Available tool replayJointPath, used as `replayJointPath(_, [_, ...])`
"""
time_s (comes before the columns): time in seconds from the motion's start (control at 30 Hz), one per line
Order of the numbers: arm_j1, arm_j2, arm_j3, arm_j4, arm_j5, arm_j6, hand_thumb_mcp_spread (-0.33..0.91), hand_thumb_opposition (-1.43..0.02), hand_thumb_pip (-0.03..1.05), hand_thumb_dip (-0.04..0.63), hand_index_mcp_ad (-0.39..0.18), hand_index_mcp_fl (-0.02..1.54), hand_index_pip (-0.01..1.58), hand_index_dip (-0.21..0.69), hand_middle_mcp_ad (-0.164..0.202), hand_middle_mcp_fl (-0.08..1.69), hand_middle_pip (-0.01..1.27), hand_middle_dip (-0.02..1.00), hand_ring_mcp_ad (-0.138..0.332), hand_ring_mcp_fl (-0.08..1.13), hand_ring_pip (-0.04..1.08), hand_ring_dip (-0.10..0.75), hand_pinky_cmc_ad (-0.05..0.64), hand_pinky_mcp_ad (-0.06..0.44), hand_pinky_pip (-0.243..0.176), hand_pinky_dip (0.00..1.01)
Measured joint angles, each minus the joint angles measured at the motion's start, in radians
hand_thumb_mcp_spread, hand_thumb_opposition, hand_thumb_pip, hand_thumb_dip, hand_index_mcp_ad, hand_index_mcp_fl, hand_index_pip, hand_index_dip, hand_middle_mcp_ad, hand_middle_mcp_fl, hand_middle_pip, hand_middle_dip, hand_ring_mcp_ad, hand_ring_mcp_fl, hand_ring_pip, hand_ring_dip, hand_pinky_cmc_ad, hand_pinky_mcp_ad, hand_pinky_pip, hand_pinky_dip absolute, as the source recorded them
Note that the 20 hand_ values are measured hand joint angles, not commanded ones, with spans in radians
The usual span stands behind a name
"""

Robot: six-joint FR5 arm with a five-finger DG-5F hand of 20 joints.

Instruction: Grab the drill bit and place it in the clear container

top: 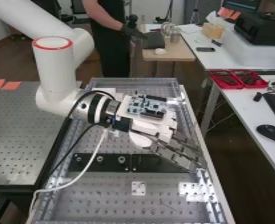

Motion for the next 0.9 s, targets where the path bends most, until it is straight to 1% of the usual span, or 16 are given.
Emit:
replayJointPath(0.03, [-0.001,-0.002,-0.001,-0.002,-0.001,0.0,0.52,-0.92,0.61,0.283,-0.176,0.64,1.08,0.218,0.059,0.31,0.12,0.22,0.195,0.1,0.11,0.059,0.332,0.152,-0.066,0.14])
replayJointPath(0.17, [-0.003,-0.01,0.0,-0.007,0.004,-0.001,0.51,-0.91,0.61,0.284,-0.176,0.55,1.09,0.218,0.058,0.31,0.12,0.22,0.195,0.1,0.11,0.059,0.332,0.15,-0.07,0.14])
replayJointPath(0.3, [-0.007,-0.02,0.005,-0.017,0.001,0.0,0.49,-0.9,0.61,0.284,-0.173,0.54,1.1,0.209,0.059,0.32,0.12,0.22,0.199,0.1,0.11,0.059,0.332,0.15,-0.07,0.14])
replayJointPath(0.67, [-0.01,-0.03,0.005,-0.037,0.001,0.013,0.49,-0.89,0.61,0.284,-0.173,0.52,1.12,0.202,0.059,0.32,0.12,0.22,0.201,0.09,0.11,0.059,0.335,0.152,-0.07,0.14])
replayJointPath(0.7, [-0.01,-0.03,0.002,-0.036,-0.001,0.013,0.49,-0.89,0.61,0.284,-0.176,0.5,1.11,0.202,0.059,0.32,0.12,0.22,0.201,0.09,0.11,0.059,0.335,0.15,-0.07,0.14])
replayJointPath(0.77, [-0.01,-0.03,0.0,-0.035,-0.001,0.012,0.49,-0.88,0.62,0.283,-0.176,0.5,1.12,0.201,0.059,0.29,0.12,0.22,0.197,0.08,0.11,0.059,0.335,0.15,-0.07,0.14])
replayJointPath(0.9, [-0.01,-0.03,-0.002,-0.035,0.006,0.012,0.48,-0.87,0.63,0.283,-0.176,0.49,1.13,0.201,0.059,0.28,0.12,0.22,0.201,0.08,0.11,0.059,0.335,0.15,-0.066,0.14])
